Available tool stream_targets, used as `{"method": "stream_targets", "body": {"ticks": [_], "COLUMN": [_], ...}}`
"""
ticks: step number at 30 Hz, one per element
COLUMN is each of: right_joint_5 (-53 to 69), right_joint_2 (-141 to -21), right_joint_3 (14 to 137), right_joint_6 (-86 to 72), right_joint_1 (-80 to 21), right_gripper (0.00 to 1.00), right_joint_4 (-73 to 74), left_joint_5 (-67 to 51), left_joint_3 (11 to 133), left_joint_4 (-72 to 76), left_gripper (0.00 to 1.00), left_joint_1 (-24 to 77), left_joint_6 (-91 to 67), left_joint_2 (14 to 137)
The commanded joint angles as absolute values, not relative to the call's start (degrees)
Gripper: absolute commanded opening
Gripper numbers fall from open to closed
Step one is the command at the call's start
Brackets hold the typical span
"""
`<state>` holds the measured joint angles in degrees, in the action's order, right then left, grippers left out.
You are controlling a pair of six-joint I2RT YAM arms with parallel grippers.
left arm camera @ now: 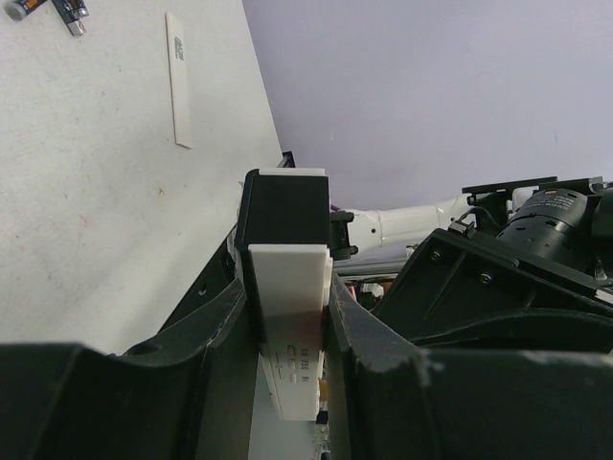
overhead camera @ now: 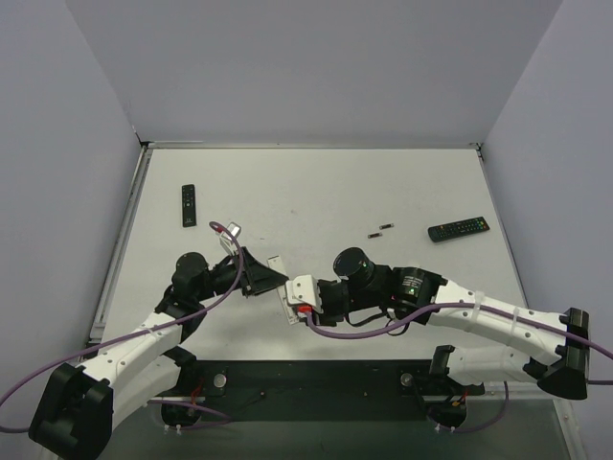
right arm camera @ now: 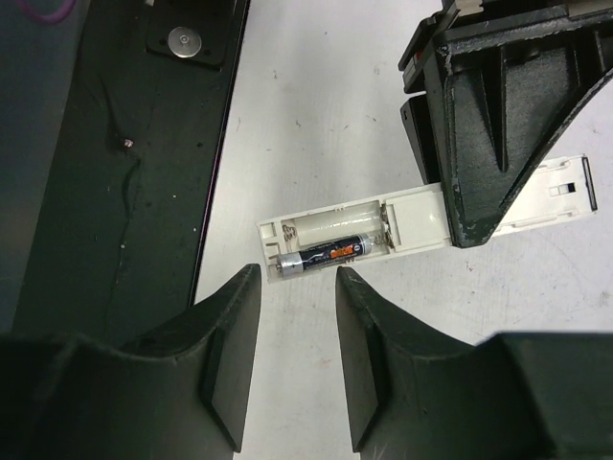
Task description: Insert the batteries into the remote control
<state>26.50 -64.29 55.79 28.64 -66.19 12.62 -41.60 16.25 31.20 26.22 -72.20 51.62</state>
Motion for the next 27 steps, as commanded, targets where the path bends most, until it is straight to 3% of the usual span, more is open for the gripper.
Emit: {"method": "stream_targets", "body": {"ticks": [1,27], "right_joint_5": [29.18,29.62], "right_joint_2": [-64.95,-67.85], "right_joint_3": [57.74,59.41], "right_joint_6": [31.64,32.61], "right_joint_1": [-66.27,-66.27], "right_gripper": [0.32,0.29], "right_joint_4": [11.95,12.48], "left_joint_5": [-43.16,-43.51], "left_joint_3": [19.25,19.34], "left_joint_4": [35.68,36.56], "left_gripper": [0.00,0.00], "left_joint_1": [26.72,26.98], "left_joint_6": [-72.95,-73.92], "left_joint_2": [51.06,50.98]}}
